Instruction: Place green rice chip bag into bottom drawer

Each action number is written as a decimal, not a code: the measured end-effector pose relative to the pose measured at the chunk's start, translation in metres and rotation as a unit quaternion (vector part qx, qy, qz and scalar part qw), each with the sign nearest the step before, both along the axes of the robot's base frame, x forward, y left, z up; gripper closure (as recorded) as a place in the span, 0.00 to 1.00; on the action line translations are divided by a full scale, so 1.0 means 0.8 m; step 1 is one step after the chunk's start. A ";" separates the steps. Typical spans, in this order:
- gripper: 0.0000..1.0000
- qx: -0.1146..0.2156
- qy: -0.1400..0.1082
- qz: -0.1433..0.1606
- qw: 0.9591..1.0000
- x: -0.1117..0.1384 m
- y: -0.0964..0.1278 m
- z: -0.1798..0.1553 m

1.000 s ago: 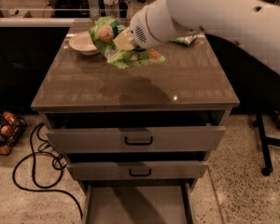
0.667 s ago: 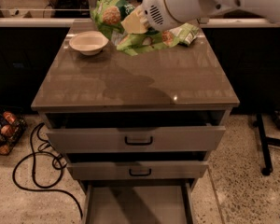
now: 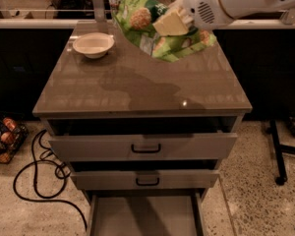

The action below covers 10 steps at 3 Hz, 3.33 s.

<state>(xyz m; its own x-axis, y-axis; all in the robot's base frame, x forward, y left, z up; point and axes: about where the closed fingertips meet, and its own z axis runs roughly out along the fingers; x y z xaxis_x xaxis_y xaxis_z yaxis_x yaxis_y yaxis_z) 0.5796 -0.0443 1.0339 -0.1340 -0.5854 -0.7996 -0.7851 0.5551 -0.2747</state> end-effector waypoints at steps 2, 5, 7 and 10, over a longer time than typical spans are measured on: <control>1.00 -0.009 0.031 0.043 0.999 -0.082 -0.062 -0.064; 1.00 -0.005 0.040 0.060 0.997 -0.146 -0.089 -0.129; 1.00 -0.065 0.070 0.133 0.987 -0.194 -0.160 -0.170; 1.00 -0.074 0.086 0.160 0.981 -0.278 -0.176 -0.246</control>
Offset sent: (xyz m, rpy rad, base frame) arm -0.1179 -0.0872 -0.1184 0.0050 0.1495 0.1160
